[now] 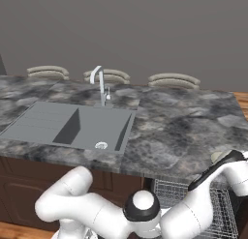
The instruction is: Pick up the cup and bowl from the counter, place them in the dishwasher, and close the dishwasher door.
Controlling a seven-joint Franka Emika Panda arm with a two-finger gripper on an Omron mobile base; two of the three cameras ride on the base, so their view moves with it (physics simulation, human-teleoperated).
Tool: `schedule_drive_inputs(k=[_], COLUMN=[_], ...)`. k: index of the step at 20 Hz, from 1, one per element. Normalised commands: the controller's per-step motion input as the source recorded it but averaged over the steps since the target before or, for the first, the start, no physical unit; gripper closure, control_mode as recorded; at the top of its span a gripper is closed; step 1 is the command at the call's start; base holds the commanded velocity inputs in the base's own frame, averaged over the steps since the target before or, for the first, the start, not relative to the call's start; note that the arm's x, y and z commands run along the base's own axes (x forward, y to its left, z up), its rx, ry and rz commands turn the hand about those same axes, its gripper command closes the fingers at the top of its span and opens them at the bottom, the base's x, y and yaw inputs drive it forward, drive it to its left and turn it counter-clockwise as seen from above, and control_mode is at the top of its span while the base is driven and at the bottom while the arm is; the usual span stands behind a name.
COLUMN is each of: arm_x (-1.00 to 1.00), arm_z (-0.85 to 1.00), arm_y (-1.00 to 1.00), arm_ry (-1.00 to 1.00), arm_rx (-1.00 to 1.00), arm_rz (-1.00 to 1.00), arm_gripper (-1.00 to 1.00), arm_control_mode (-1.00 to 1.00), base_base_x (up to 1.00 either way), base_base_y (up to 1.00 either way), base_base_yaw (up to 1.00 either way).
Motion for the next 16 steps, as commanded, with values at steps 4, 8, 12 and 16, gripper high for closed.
schedule_drive_inputs(k=[4,8,12,16], arm_x=[0.26,0.17,0.19,0.22], arm_z=[-0.05,-0.15,-0.13,-0.08], arm_y=[0.0,0.0,0.0,0.0], arm_ry=[0.0,0.0,0.0,0.0], arm_rx=[0.04,0.0,0.01,0.01], arm_rz=[0.01,0.02,0.02,0.0], arm_gripper=[-1.0,-1.0,-1.0,-1.0], arm_control_mode=[-1.0,-1.0,-1.0,-1.0], base_base_x=[0.0,0.0,0.0,0.0], base_base_y=[0.0,0.0,0.0,0.0], base_base_yaw=[0.0,0.0,0.0,0.0])
